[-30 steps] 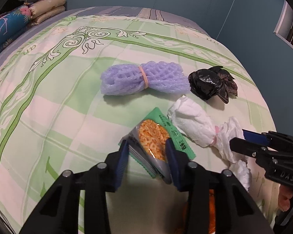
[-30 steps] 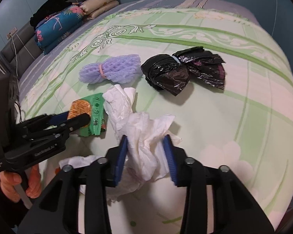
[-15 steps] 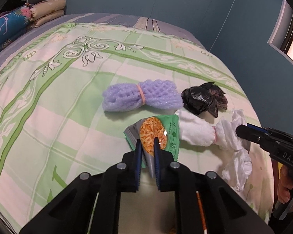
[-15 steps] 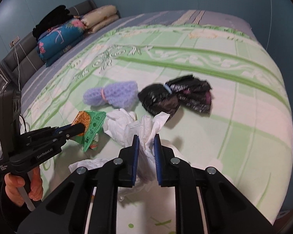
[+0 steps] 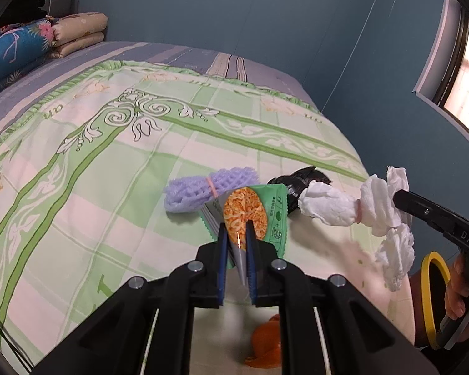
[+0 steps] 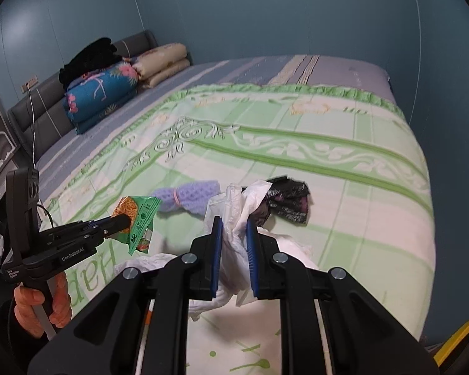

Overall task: Collect trash
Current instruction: 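Carry the green wrapper and white tissue over the bin with both grippers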

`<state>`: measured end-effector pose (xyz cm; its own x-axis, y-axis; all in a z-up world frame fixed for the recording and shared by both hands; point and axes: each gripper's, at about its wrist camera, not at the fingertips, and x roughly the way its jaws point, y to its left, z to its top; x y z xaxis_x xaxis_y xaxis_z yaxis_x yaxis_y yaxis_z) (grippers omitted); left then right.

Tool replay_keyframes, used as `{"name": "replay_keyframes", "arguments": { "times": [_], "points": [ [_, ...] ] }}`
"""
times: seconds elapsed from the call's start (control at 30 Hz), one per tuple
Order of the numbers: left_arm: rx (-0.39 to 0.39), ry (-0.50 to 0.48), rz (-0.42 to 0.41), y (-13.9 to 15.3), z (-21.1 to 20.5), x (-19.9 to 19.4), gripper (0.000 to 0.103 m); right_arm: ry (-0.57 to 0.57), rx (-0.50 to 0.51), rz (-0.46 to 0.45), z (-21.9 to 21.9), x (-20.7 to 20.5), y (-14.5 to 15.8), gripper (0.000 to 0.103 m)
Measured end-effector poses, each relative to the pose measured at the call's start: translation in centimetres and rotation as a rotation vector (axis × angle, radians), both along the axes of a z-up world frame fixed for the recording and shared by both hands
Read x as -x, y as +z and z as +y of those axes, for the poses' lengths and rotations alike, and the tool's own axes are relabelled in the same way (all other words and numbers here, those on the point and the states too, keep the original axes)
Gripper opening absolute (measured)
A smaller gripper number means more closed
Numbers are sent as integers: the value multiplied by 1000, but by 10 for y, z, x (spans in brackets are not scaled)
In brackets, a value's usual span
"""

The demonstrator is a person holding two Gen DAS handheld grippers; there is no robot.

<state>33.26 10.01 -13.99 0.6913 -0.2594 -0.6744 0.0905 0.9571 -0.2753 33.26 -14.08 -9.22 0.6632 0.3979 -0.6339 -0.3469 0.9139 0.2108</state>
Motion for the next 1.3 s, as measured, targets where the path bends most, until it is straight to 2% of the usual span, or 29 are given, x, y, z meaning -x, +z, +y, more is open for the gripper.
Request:
{"name": "replay_keyframes", "arguments": {
  "times": [0.3, 0.6, 0.93, 1.3],
  "points": [
    [12, -3, -80, 40, -3, 19, 10, -27, -8, -105, -18, 29, 48, 14],
    [7, 4, -155, 82, -3, 41, 10, -45, -3, -180, -34, 58, 81, 14],
    [1, -2, -204, 109, -11, 65, 10, -69, -4, -244, -51, 91, 104, 14],
    [12, -59, -251, 131, -46, 84, 10, -121, -5, -291, -88, 122, 117, 14]
  ]
}}
